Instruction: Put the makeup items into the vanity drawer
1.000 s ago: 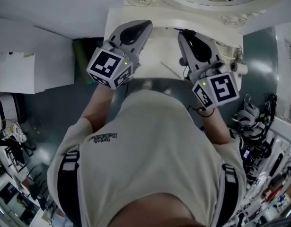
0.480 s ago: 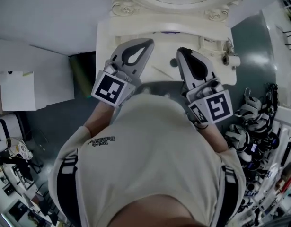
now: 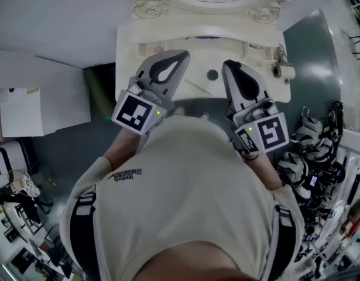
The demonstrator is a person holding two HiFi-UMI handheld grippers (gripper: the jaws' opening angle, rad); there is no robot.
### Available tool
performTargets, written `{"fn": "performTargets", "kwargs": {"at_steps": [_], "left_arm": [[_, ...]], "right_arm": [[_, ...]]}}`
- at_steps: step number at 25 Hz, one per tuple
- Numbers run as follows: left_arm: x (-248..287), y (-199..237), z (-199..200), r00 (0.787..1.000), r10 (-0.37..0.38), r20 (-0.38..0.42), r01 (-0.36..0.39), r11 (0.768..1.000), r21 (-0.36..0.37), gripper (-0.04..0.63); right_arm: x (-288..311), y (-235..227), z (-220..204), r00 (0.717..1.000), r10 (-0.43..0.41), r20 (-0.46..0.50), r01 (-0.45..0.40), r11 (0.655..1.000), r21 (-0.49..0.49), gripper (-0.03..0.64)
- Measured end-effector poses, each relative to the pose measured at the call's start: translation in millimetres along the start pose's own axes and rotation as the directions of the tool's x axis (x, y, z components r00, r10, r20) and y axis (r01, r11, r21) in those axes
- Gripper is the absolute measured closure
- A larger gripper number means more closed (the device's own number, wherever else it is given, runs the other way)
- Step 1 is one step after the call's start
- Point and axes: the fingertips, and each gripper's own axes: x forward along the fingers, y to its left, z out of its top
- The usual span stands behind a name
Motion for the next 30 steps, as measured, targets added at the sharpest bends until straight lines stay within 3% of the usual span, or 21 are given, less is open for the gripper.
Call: {"fn": "performTargets", "kwargs": {"at_steps": [3,8,20,30], "left_arm": [[0,-3,0,1.000,-0.005,0.003,0.005,1.000,-0.005,0.581],[-1,-11,-1,1.000,0.003,-0.003,-0.003,0.998,0.057,0.581],[-3,-2,-10,0.999,0.034,-0.028,-0.034,0.999,-0.002,0.581],[24,27,-32,0.996,0.060,-0.063,-0.061,0.998,-0.023,0.581]], "right_arm": [[-1,-1,-3,1.000,0.010,-0.007,-0.010,1.000,-0.001,0.611],[-1,-2,-5,1.000,0.017,-0.019,-0.017,1.000,-0.009,0.610],[1,-7,-17,0.998,0.028,-0.057,-0.028,1.000,-0.001,0.609],[26,-50,-44,0.988,-0.045,-0.151,0.038,0.998,-0.046,0.599]]}}
